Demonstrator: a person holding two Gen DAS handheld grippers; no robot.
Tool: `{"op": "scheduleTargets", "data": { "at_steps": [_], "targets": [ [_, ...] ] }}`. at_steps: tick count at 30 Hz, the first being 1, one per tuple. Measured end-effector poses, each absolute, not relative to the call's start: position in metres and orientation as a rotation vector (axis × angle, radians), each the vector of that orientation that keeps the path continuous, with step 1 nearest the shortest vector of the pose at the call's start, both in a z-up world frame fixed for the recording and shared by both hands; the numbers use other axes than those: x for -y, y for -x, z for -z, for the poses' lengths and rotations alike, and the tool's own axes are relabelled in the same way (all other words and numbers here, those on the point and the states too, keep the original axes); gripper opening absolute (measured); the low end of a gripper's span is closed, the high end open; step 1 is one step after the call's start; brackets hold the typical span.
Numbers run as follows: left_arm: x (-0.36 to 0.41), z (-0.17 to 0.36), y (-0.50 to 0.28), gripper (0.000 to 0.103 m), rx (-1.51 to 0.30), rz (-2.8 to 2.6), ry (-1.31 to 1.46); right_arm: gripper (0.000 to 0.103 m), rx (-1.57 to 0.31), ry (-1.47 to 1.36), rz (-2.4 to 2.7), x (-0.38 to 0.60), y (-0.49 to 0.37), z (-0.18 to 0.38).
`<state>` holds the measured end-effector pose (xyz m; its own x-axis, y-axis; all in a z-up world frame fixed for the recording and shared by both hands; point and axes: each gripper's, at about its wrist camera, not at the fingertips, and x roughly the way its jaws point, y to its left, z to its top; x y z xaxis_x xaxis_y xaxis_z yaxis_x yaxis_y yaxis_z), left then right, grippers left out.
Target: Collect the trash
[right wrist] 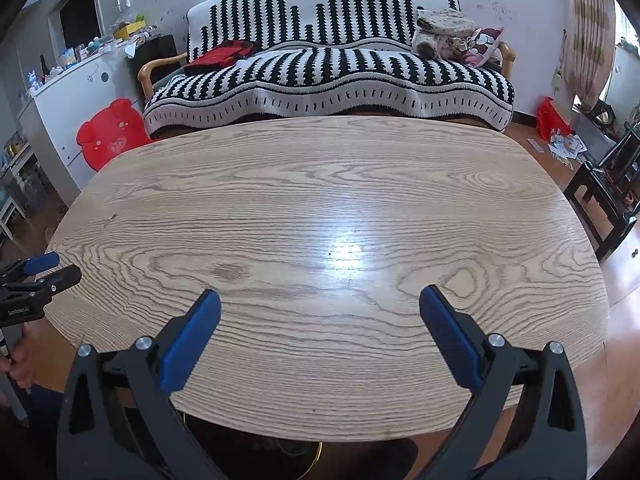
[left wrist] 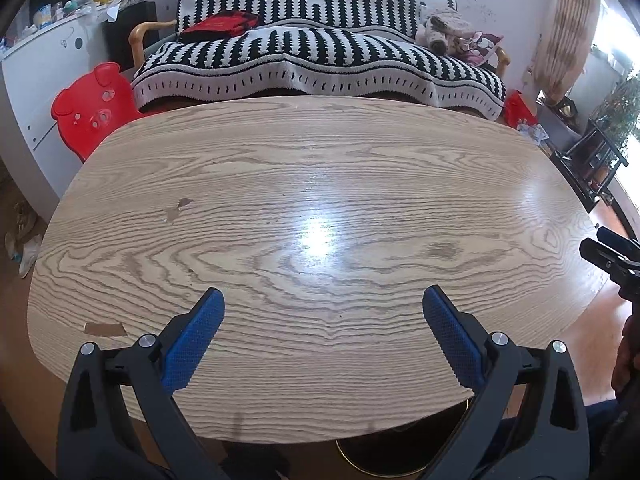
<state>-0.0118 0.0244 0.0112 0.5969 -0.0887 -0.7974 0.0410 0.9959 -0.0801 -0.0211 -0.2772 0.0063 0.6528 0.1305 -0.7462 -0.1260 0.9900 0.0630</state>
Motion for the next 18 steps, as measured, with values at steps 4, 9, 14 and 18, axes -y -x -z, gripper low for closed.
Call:
{"op": "scheduleTargets", "data": {
  "at_steps": [4,9,14,18],
  "targets": [
    [-0.0207,-0.0155,0.0133,0.096,-0.903,0.057,0.016,0.096,-0.850,-0.004,-0.146,0.2763,0.0215,-0.0071],
    [-0.0214,-0.0165,0.0131,0.096,-0.899,0.058,0.017,0.096,-0.855,-0.001,-0.148,0.2762,0.0215,-0.0076],
    [-0.0223,-0.0147,0.0116,0.096,-0.909,0.059,0.025,0.096,-0.856,-0.006,-0.149,0.2774,0.0205,-0.0072],
    [-0.0225,-0.0143,0.0112,0.096,-0.911,0.059,0.023,0.096,-0.858,-0.005,-0.151,0.2776,0.0205,-0.0071]
  ]
}}
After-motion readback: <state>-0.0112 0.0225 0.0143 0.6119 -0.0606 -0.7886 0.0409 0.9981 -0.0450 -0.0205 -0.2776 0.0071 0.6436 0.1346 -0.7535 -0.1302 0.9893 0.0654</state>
